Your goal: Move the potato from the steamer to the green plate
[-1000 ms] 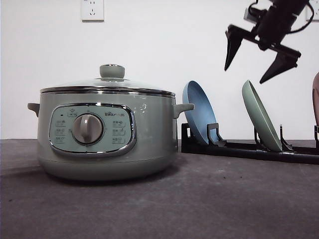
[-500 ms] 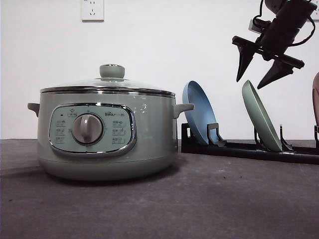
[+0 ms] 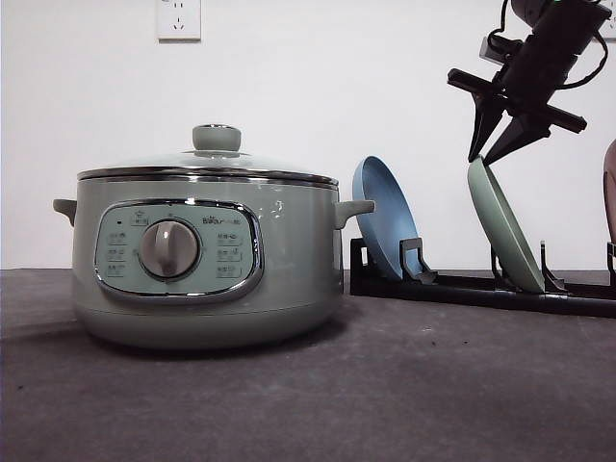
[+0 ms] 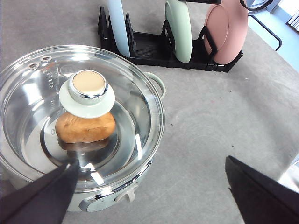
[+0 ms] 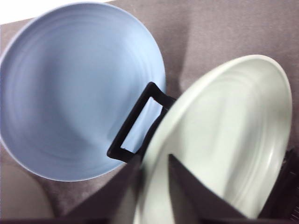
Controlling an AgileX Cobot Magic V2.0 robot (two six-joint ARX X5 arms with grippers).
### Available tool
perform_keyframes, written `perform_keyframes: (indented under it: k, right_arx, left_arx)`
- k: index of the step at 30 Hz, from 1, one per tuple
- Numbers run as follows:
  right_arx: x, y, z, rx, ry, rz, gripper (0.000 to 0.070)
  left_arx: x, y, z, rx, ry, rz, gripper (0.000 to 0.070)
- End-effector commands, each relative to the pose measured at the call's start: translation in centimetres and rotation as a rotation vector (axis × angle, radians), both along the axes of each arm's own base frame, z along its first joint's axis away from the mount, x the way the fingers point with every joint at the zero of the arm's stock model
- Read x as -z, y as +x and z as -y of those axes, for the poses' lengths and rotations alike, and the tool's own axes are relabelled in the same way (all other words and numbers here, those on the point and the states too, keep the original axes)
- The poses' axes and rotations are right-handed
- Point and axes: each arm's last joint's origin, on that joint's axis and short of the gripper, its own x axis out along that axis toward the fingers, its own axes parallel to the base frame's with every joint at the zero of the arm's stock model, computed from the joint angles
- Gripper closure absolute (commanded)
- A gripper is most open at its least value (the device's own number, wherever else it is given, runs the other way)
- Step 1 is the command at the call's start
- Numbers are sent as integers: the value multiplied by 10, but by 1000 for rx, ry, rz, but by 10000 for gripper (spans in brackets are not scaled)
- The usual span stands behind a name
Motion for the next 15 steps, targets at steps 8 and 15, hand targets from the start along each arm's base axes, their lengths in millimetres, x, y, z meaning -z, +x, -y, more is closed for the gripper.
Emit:
perform_keyframes:
  k: [8,15]
  right_arx:
    - [-1,7,0,42,43,7,696]
    - [-19,1,2,37,109,53,696]
  left_arx:
    - [-6,1,1,21,5,29,66]
    - [-6,1,1,21,6,27,65]
